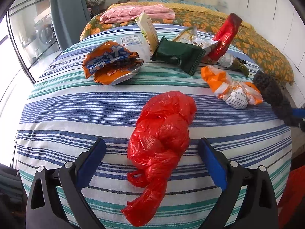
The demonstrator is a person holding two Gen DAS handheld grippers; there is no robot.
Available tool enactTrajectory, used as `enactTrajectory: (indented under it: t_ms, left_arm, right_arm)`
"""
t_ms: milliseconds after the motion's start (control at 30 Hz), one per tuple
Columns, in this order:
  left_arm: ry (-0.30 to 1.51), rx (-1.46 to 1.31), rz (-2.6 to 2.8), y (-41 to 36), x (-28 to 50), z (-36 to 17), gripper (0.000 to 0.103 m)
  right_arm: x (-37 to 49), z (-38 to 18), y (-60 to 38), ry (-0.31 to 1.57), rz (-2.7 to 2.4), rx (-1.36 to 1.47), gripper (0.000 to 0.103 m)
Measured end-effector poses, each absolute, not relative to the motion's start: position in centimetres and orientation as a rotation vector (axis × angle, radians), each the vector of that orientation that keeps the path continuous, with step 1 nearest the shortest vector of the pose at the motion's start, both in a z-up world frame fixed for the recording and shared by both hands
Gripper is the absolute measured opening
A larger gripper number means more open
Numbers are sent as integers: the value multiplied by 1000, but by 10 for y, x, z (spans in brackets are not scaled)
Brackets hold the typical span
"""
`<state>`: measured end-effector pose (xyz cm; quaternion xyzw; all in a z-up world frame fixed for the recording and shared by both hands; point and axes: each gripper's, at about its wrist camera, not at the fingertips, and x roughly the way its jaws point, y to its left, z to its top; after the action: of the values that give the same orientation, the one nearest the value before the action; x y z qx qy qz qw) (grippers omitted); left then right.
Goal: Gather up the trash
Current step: 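Carry the red bag with the left tool while the right tool carries the black foam nets to the basket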
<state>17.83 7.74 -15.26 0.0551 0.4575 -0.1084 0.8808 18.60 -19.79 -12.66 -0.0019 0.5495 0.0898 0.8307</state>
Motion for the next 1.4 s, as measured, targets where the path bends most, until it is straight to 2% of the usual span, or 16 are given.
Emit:
enactTrajectory:
  t_ms: [133, 200, 300, 400, 467, 533, 633, 700, 767, 1067, 1167, 1400]
  left_arm:
    - [954, 80, -308, 85, 176, -149, 97]
    - [953, 62, -339, 88, 177, -146, 97]
    - [946, 72, -369, 87, 180, -140, 97]
    - [960, 132, -400, 74, 184, -136, 97]
    - [962, 190, -405, 66, 184, -136, 96]
    - [968, 225, -402, 64, 184, -136, 91]
    - [983, 232, -398, 67, 183, -138, 83]
    - [988, 244, -374, 68, 184, -141, 73]
    - [996, 229, -359, 70, 186, -143, 46]
    - [934, 89, -388, 55, 161, -118, 41]
    - [929, 46, -428, 29, 149, -107, 41]
    - [925, 0, -605, -83, 124, -89, 42]
  right_arm:
    - [174, -114, -200, 1161, 302, 83, 63]
    - [176, -102, -201, 1105, 280, -15, 68]
    - [188, -92, -189, 1012, 311, -208, 70]
    - [213, -103, -173, 1024, 378, -299, 70]
    - [224, -116, -167, 1063, 408, -324, 68]
    - [234, -126, -160, 1098, 397, -356, 38]
    - [235, -129, -161, 1142, 396, -297, 34]
    - [230, -124, -166, 1139, 388, -252, 34]
    - [221, -117, -174, 1125, 390, -171, 34]
    - [185, -95, -240, 990, 392, 228, 34]
    - [172, -95, -283, 942, 322, 335, 34]
    - [149, -105, -370, 901, 78, 320, 34]
